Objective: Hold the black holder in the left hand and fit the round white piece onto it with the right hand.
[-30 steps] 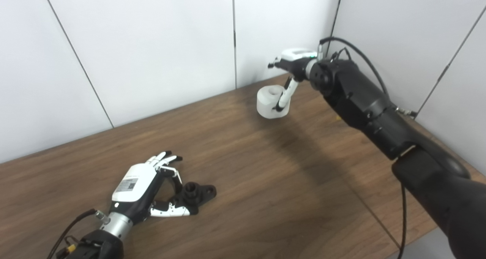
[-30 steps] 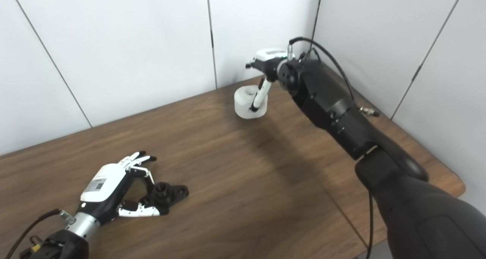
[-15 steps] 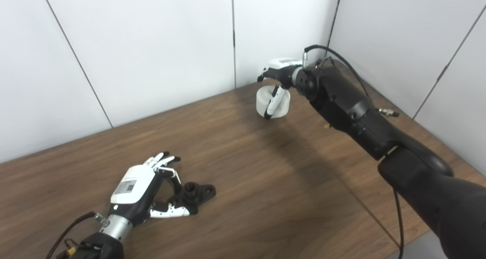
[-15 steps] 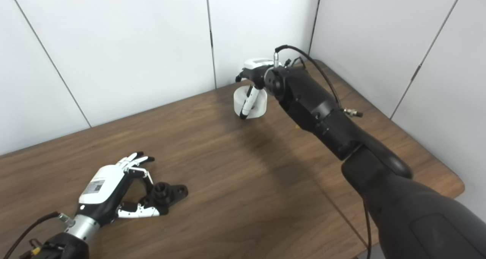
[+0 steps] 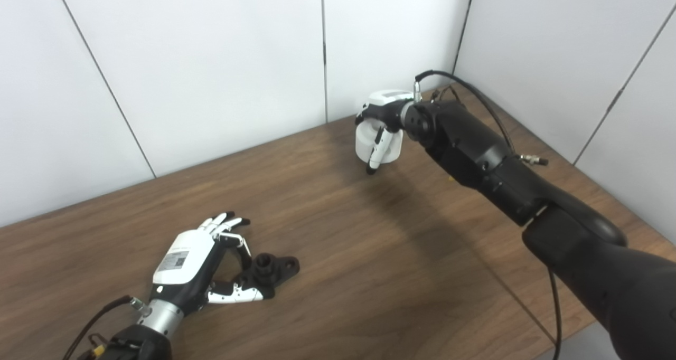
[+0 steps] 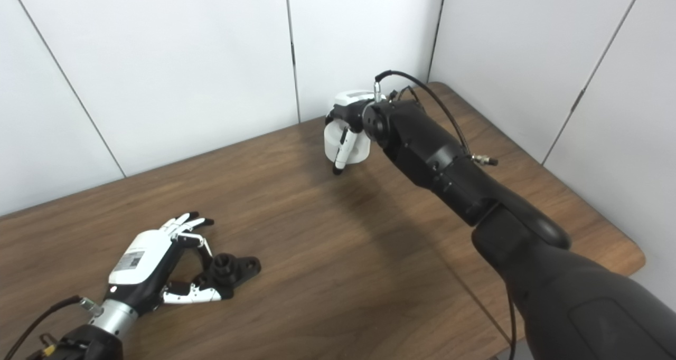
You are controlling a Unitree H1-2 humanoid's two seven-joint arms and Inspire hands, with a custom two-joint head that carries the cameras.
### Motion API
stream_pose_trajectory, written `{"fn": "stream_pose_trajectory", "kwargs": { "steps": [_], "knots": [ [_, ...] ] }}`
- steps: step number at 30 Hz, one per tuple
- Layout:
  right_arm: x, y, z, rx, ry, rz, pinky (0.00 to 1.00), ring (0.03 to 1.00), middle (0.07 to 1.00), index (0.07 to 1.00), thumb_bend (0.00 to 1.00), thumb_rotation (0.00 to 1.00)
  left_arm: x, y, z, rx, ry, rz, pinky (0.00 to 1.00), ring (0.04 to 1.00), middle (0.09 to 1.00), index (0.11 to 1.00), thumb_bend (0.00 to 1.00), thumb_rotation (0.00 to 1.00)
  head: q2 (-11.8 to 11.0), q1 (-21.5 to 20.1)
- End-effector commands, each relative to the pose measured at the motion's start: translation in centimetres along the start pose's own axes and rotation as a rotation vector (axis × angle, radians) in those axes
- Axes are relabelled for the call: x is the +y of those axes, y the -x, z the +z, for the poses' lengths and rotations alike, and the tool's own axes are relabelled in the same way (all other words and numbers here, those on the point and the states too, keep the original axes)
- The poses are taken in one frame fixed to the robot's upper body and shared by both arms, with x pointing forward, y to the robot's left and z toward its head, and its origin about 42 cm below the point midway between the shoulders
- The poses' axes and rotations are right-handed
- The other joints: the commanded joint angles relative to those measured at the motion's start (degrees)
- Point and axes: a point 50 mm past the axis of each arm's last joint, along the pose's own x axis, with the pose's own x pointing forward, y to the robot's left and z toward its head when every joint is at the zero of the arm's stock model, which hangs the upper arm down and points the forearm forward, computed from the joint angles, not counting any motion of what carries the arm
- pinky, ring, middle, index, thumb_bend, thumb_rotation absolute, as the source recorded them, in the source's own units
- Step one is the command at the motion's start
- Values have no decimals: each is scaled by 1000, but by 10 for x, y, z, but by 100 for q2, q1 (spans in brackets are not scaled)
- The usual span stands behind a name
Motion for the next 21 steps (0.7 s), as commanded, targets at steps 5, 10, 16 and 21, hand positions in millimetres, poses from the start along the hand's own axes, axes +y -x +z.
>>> {"fn": "stream_pose_trajectory", "kwargs": {
  "steps": [5, 10, 16, 21],
  "knots": [
    [-45, 11, -10, 8, 28, -115, 936, 1000, 997, 879, 985, 317, -34, 35, -34, 162, -79, -199, 960, 955, 875, 483, 524, 57, 20, 1],
    [-45, 13, -13, 20, 25, -112, 934, 1000, 996, 883, 987, 324, -33, 35, -33, 158, -77, -202, 958, 956, 876, 483, 524, 56, 22, -3],
    [-45, 12, -14, 27, 23, -107, 926, 994, 994, 883, 993, 328, -33, 35, -33, 156, -79, -198, 937, 948, 867, 483, 524, 57, 44, 3],
    [-44, 13, -14, 23, 22, -105, 929, 992, 989, 875, 992, 328, -32, 36, -33, 156, -86, -203, 949, 953, 873, 483, 524, 57, 73, 53]
  ]
}}
